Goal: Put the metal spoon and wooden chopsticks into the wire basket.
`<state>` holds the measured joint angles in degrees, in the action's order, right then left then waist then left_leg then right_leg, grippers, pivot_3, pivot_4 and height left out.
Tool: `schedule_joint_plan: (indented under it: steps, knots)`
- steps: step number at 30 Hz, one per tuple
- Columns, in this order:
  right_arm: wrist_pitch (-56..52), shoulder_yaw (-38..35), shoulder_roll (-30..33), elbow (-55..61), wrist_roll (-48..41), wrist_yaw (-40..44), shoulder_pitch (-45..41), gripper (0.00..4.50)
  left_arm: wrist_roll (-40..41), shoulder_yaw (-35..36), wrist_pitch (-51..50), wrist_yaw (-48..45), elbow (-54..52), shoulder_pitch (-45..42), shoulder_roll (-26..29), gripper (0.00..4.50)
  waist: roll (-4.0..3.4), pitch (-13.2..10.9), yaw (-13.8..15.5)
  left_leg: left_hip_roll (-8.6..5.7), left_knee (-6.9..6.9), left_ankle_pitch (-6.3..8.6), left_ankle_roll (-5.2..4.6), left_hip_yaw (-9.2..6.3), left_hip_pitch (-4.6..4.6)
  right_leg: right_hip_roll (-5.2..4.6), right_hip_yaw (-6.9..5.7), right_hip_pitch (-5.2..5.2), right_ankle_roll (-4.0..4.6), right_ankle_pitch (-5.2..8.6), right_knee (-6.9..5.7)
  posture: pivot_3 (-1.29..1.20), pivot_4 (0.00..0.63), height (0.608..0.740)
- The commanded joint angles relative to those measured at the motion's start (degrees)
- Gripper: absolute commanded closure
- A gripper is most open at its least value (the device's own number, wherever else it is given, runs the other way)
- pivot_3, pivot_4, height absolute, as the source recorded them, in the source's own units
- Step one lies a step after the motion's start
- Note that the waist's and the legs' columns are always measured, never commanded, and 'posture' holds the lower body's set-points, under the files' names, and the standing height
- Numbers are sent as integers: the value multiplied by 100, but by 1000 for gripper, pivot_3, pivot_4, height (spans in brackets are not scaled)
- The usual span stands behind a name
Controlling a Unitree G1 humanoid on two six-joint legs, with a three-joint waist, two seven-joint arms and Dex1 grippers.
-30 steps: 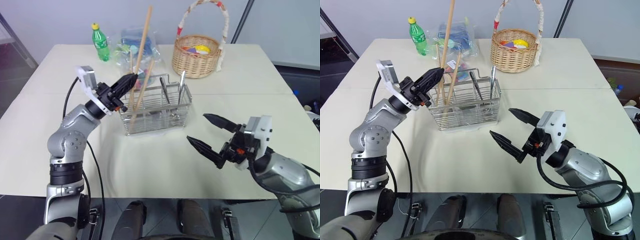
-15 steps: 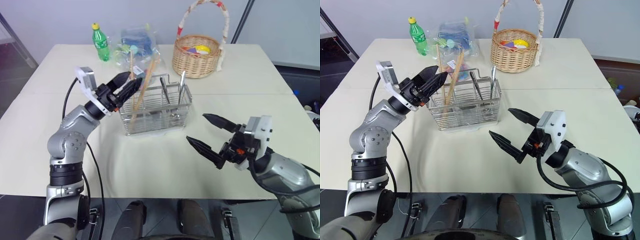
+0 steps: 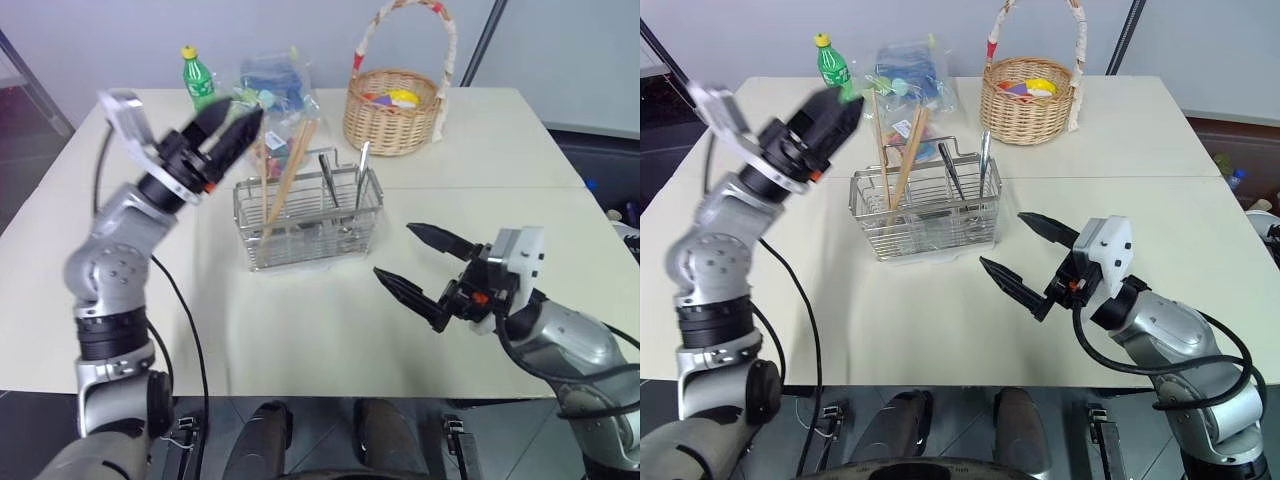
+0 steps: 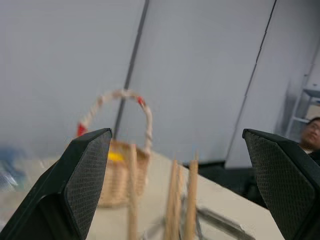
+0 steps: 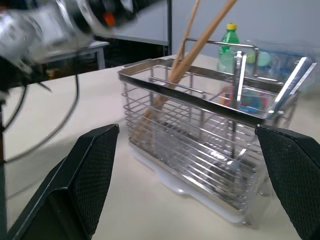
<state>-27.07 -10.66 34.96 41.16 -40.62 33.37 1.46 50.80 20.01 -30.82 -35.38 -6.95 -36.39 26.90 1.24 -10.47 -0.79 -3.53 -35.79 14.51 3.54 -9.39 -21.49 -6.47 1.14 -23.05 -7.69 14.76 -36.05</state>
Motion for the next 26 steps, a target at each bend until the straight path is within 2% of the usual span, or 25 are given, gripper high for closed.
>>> schedule_joint_plan:
  steps: [1, 6, 10, 13, 17, 22, 26]
  knots:
    - [204, -293, 100, -314, 162, 38, -249, 0, 28, 392, -80, 49, -52, -8, 492, 115, 0, -2, 1, 0, 1, 0, 0, 0, -1, 0, 0, -1, 0, 0, 0, 0, 150, 740]
    - [169, -481, 169, -701, 181, 80, -572, 0, 42, 641, -290, -37, -37, 377, 1065, 115, -5, -4, 12, 0, 7, 0, 0, 1, -2, 0, 2, -5, 1, 0, 0, 0, 150, 740]
    - [167, -590, 300, -895, 169, 301, -606, 0, 195, 986, -688, -169, -406, 1234, 1544, 115, -6, -6, -8, 1, 18, 0, 0, 0, -4, 0, 2, -11, 2, 1, 2, 0, 150, 740]
    - [119, -651, 336, -990, 120, 407, -582, 0, 413, 1231, -934, -147, -755, 1768, 1690, 115, -4, -9, 6, 4, 22, 0, 0, 3, -6, -1, 4, -17, 3, 1, 3, 0, 150, 740]
    - [-8, -715, 376, -971, -19, 562, -447, 0, 642, 1477, -1199, -136, -1328, 2619, 1704, 115, -7, -10, 19, 6, 22, 0, 0, 3, -5, -3, 4, -15, 4, 2, 3, 0, 150, 740]
    - [-255, -767, 465, -785, -344, 724, -187, 0, 1105, 1561, -1395, 81, -1958, 3484, 1435, 115, -9, -12, 23, 7, 22, 0, 0, 6, -6, -8, 5, -15, 23, 12, 6, 0, 150, 740]
    - [-376, -762, 450, -503, -557, 740, 151, 0, 1013, 1430, -1262, 162, -2357, 4121, 1186, 115, -9, -12, 29, 10, 22, 1, 0, 8, -7, -9, 6, -16, 26, 13, 7, 0, 150, 740]
